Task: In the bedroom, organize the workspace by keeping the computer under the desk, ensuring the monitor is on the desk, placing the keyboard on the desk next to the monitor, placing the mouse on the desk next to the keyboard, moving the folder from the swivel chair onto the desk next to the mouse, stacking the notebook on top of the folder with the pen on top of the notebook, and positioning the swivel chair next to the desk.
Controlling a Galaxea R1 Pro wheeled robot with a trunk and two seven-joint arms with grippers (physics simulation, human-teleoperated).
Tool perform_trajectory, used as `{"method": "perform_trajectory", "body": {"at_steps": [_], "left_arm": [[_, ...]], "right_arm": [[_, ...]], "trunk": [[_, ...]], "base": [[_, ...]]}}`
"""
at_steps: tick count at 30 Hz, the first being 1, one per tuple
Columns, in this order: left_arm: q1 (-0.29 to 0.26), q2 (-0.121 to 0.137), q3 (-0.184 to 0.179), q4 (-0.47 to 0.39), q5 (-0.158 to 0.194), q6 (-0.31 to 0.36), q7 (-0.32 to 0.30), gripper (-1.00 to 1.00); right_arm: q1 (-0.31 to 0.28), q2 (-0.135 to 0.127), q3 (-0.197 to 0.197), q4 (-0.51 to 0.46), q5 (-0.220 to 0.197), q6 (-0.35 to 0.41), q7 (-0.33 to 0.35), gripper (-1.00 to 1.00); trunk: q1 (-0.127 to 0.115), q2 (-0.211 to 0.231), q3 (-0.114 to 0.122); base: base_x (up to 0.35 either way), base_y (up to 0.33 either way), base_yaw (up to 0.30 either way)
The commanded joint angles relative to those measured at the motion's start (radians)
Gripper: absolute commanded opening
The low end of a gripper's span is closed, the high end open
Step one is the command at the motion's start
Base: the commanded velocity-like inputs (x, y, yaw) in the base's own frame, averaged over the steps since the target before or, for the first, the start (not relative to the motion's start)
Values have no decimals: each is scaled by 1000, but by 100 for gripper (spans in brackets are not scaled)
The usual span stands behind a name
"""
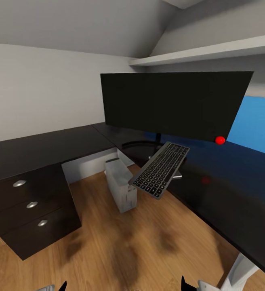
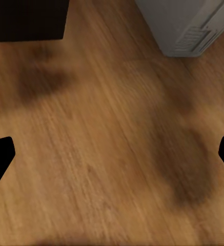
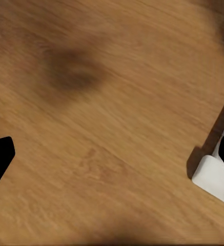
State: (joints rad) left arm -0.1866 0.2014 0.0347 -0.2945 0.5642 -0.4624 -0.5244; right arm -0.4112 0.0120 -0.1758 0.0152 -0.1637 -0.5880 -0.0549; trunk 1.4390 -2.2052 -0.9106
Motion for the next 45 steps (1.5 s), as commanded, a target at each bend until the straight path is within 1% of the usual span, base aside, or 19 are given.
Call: {"method": "perform_trajectory", "body": {"at_steps": [1,8,10,12,14,18,20,23,30,33,34,38,45], "left_arm": [[-1,3,4,1,7,2,-13,100],[-1,39,3,3,5,4,-24,100],[-1,43,1,6,-3,7,-25,100],[-1,43,-6,13,-18,9,-23,100],[-1,37,-19,23,-43,10,-22,100],[-1,16,-40,42,-96,10,-13,100],[-1,7,-46,47,-111,9,2,100],[-1,-1,-51,51,-125,9,41,100],[-1,-22,-56,54,-136,9,145,100],[-1,-34,-57,55,-138,8,179,100],[-1,-41,-57,56,-138,8,197,100],[-1,-55,-56,56,-139,8,231,100],[-1,-61,-56,57,-139,8,288,100]], "right_arm": [[-1,0,-2,2,-2,-4,0,100],[-1,1,-2,2,-2,-4,0,100],[-1,2,-2,2,-2,-4,0,100],[-1,2,-2,2,-2,-4,0,100],[-1,1,-2,2,-2,-4,-1,100],[-1,2,-2,2,-2,-4,-1,100],[-1,2,-2,2,-2,-5,-1,100],[0,2,-2,2,-2,-5,-1,100],[-1,2,-2,2,-2,-4,-1,100],[0,2,-2,2,-2,-5,-1,100],[-1,2,-2,2,-2,-4,0,100],[0,2,-2,2,-2,-4,0,100],[0,3,-2,2,-2,-4,0,100]], "trunk": [[0,0,-2],[0,0,-13],[0,0,-16],[0,0,-19],[0,0,-22],[0,0,-27],[0,0,-30],[0,0,-32],[0,0,-34],[0,0,-35],[0,0,-35],[0,0,-35],[0,0,-35]], "base": [[0,0,-121],[0,0,-121],[0,0,-121],[0,0,-118],[0,0,-95],[0,0,-57],[0,0,-73],[0,0,-125],[0,0,-206],[0,0,-206],[0,0,-114],[0,0,-62],[0,0,-57]]}}
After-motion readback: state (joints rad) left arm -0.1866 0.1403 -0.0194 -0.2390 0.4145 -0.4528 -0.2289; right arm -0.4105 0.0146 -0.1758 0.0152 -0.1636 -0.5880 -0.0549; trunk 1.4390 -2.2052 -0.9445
